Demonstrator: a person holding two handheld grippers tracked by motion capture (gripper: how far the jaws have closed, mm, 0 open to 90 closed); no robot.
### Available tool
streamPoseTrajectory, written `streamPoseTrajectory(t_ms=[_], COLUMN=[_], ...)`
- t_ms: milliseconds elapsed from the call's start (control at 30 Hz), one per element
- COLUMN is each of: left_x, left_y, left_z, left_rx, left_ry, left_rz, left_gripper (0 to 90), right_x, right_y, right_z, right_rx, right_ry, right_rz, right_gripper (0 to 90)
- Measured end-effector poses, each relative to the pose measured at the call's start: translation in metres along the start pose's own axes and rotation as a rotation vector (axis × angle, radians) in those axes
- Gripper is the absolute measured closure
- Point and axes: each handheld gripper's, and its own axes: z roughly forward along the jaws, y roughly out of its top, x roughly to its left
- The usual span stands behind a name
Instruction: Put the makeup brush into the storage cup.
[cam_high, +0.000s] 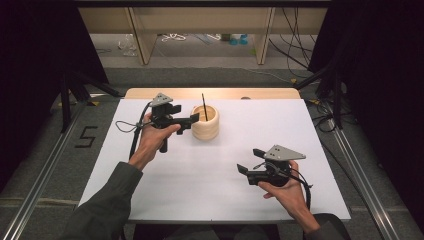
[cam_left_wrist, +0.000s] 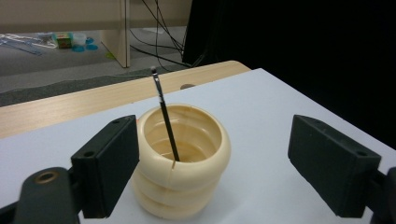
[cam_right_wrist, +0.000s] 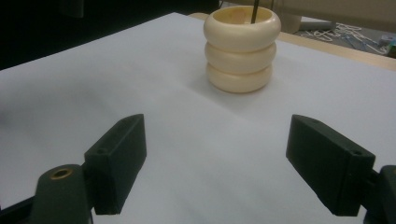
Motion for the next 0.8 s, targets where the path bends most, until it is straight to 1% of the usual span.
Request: streamPoseTrajectory(t_ms=[33, 67, 100, 133, 167, 200, 233, 300, 333, 367, 400, 433, 467, 500, 533, 567, 600, 667, 700, 733, 800], left_x=[-0.001, -0.001, -0.002, -0.002, -0.002, -0.003, -0.003, -0.004, -0.004, -0.004, -0.005, -0.006, -0.006, -0.006, -0.007, -0.008, -0.008, -0.01, -0.01, -0.011, -0.012], left_y=[-0.002, -0.004, -0.005, -0.007, -0.008, -0.011, -0.012, -0.016, -0.018, -0.019, -0.02, -0.021, -0.021, -0.023, -0.024, -0.026, -0.027, -0.031, -0.032, -0.034, -0.039], left_z=[-0.003, -0.005, -0.007, -0.01, -0.012, -0.014, -0.015, -0.018, -0.02, -0.021, -0.022, -0.023, -0.024, -0.024, -0.025, -0.026, -0.027, -0.03, -0.031, -0.033, -0.036], left_rx=[-0.003, -0.003, -0.003, -0.007, -0.009, -0.015, -0.012, -0.015, -0.016, -0.009, -0.006, -0.013, -0.013, -0.014, -0.01, -0.005, -0.002, -0.002, 0.0, 0.001, 0.002], left_ry=[-0.005, -0.006, -0.002, -0.004, -0.008, -0.01, -0.011, -0.014, -0.016, -0.011, -0.009, 0.002, 0.0, -0.009, -0.01, -0.005, -0.011, -0.013, -0.017, -0.018, -0.02], left_rz=[-0.004, 0.01, 0.004, -0.003, 0.002, -0.007, -0.001, 0.0, 0.004, 0.009, 0.017, 0.016, 0.023, 0.014, 0.024, 0.021, 0.036, 0.021, 0.03, 0.033, 0.02], left_gripper=[15.9, 15.9, 15.9, 15.9, 15.9, 15.9, 15.9, 15.9, 15.9, 15.9, 15.9, 16.0, 16.0, 16.0, 16.0, 16.0, 16.1, 16.0, 16.0, 16.1, 16.1], right_x=[0.0, 0.0, 0.0, 0.0, 0.0, 0.0, 0.0, 0.001, 0.001, 0.001, 0.001, 0.002, 0.001, 0.001, 0.001, 0.001, 0.001, 0.001, 0.001, 0.001, 0.002], right_y=[0.0, 0.001, 0.001, 0.001, 0.0, 0.0, 0.001, 0.001, 0.001, 0.001, 0.001, 0.001, 0.001, 0.002, 0.002, 0.002, 0.002, 0.002, 0.002, 0.002, 0.002], right_z=[-0.001, -0.001, -0.001, -0.001, 0.0, 0.0, -0.001, 0.0, -0.001, 0.001, 0.001, 0.0, 0.0, -0.001, -0.002, -0.002, -0.002, -0.002, -0.001, 0.0, 0.0], right_rx=[0.008, 0.011, 0.01, 0.004, -0.007, -0.008, 0.002, -0.006, 0.007, -0.003, -0.003, 0.002, -0.001, 0.006, 0.009, 0.008, 0.006, 0.004, -0.011, -0.017, -0.017], right_ry=[-0.004, -0.005, -0.005, -0.004, 0.001, 0.004, -0.001, -0.002, 0.004, 0.018, 0.018, 0.013, 0.003, 0.005, 0.007, 0.008, 0.008, 0.011, 0.02, 0.018, 0.021], right_rz=[-0.001, 0.0, 0.0, 0.002, 0.005, 0.006, 0.004, 0.005, 0.006, 0.016, 0.017, 0.016, 0.006, 0.007, 0.006, 0.008, 0.009, 0.008, 0.014, 0.015, 0.019], right_gripper=[21.0, 21.0, 21.0, 21.0, 21.0, 21.0, 21.0, 21.0, 21.0, 21.0, 21.0, 21.0, 21.0, 21.0, 21.0, 21.0, 21.0, 21.0, 21.0, 21.0, 21.1])
